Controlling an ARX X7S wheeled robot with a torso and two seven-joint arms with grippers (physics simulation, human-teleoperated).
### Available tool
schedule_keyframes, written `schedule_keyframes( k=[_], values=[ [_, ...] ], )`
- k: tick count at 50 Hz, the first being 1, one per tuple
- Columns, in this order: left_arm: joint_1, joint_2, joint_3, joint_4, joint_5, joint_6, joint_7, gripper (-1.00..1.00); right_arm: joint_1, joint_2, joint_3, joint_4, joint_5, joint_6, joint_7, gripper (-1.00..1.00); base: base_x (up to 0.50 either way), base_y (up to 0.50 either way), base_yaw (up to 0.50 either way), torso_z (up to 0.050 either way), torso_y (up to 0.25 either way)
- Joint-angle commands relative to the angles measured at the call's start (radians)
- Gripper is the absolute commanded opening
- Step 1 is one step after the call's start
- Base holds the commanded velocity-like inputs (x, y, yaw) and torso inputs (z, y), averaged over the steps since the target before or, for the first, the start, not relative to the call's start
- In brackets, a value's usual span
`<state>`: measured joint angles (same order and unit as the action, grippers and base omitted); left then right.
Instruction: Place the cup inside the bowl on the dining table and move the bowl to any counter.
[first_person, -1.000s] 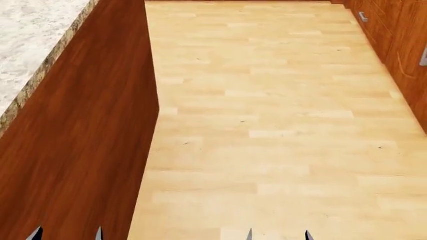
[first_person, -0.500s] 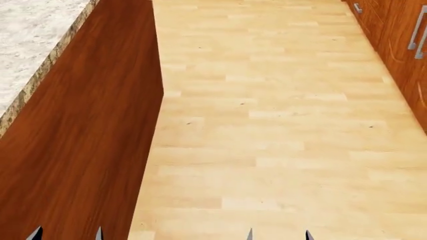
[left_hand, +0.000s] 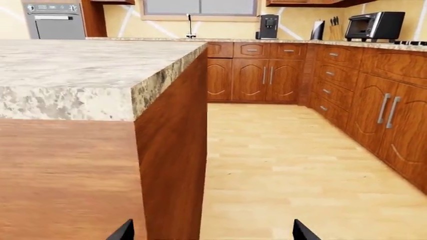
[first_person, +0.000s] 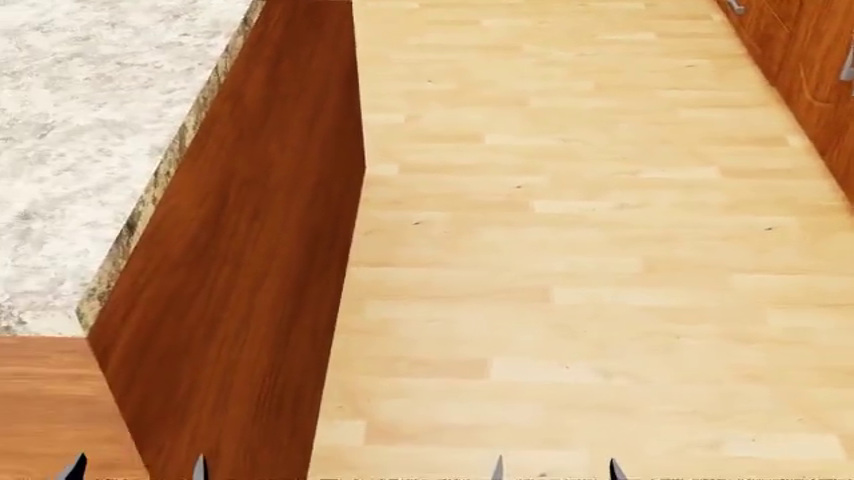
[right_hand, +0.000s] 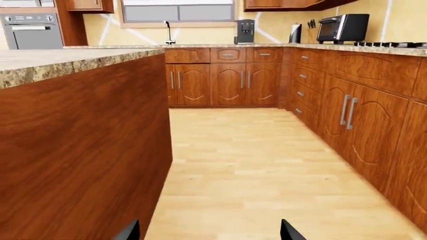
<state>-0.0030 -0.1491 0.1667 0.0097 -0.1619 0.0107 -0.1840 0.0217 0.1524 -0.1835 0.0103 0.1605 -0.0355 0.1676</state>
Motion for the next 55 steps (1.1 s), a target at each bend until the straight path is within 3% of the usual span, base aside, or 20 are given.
schedule_keyframes(
  k=[1, 55],
  values=[
    [-0.001, -0.008, 0.007, 0.000, -0.006, 0.002, -0.008, 1.00, 0.005, 0.006, -0.008, 0.001, 0.005, 0.000, 0.009, 1.00, -0.17, 0.50, 0.00, 0.000, 0.000],
    [-0.006, -0.033, 0.039, 0.000, -0.030, 0.007, -0.039, 1.00, 0.004, 0.029, -0.037, 0.000, 0.026, -0.016, 0.042, 1.00, -0.07, 0.50, 0.00, 0.000, 0.000]
  ],
)
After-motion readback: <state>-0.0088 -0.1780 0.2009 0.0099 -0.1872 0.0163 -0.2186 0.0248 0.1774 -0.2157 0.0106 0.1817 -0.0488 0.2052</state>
